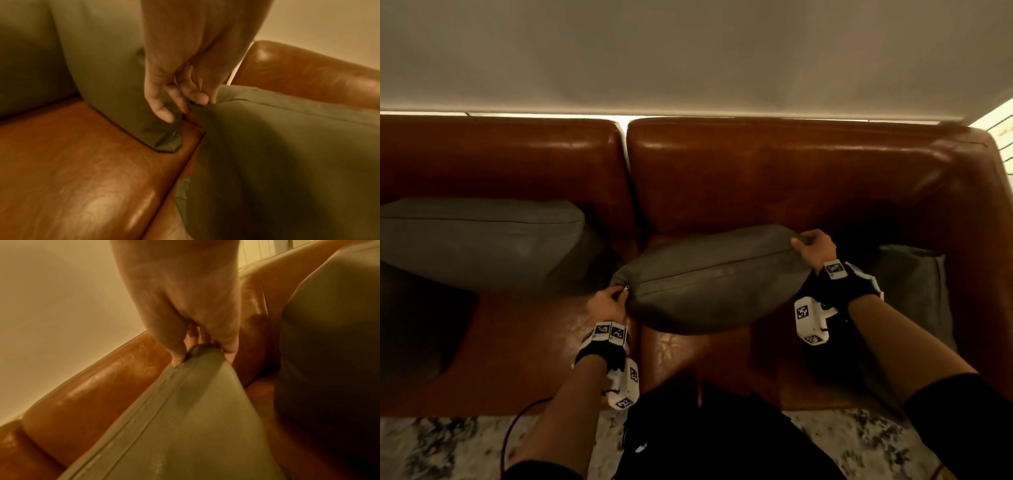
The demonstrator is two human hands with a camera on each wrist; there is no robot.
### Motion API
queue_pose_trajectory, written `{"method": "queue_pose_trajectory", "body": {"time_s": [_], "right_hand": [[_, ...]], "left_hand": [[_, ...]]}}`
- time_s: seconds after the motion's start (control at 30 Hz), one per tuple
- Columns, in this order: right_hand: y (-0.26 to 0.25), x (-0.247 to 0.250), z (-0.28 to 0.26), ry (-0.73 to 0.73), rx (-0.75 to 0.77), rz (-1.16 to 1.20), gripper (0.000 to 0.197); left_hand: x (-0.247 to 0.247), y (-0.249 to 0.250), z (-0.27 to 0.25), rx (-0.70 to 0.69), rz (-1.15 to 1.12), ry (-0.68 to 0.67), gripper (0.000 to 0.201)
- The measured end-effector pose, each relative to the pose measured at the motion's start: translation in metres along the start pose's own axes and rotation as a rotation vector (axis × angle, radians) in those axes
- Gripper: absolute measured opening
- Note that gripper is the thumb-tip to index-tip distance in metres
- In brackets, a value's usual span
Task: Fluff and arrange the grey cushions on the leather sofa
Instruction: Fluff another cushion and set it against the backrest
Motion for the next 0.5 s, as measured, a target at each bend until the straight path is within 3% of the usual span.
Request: {"method": "queue_pose_trajectory", "body": {"time_s": [0.13,0.23,0.3,0.37,0.5], "right_hand": [[0.015,0.004,-0.011,0.056,0.034,-0.001,0.043],[0.027,0.014,-0.014,0.090,0.005,0.015,0.049],[0.030,0.020,-0.017,0.083,-0.008,0.028,0.044],[0.032,0.024,-0.022,0.083,0.004,0.049,0.038],[0.045,0.033,-0.035,0.075,0.012,0.114,0.038]], "left_hand": [[-0.002,0.002,0.000,0.005,0.136,-0.022,0.019],[0.004,0.011,-0.005,-0.134,0.114,0.065,0.014],[0.021,0.014,-0.013,-0.203,-0.028,0.207,0.013],[0.040,0.015,-0.022,-0.185,-0.175,0.331,0.015],[0.061,0.018,-0.034,-0.038,-0.478,0.386,0.020]]}}
Point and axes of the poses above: each hand's wrist, its own z-axis towards the middle knuckle, its own x-axis out of the back of the hand, y = z × x, the point moved 9 cm from there along z, towards the middle knuckle, and after that the axes turned 6 degrees about z, right-handed, at the moved point
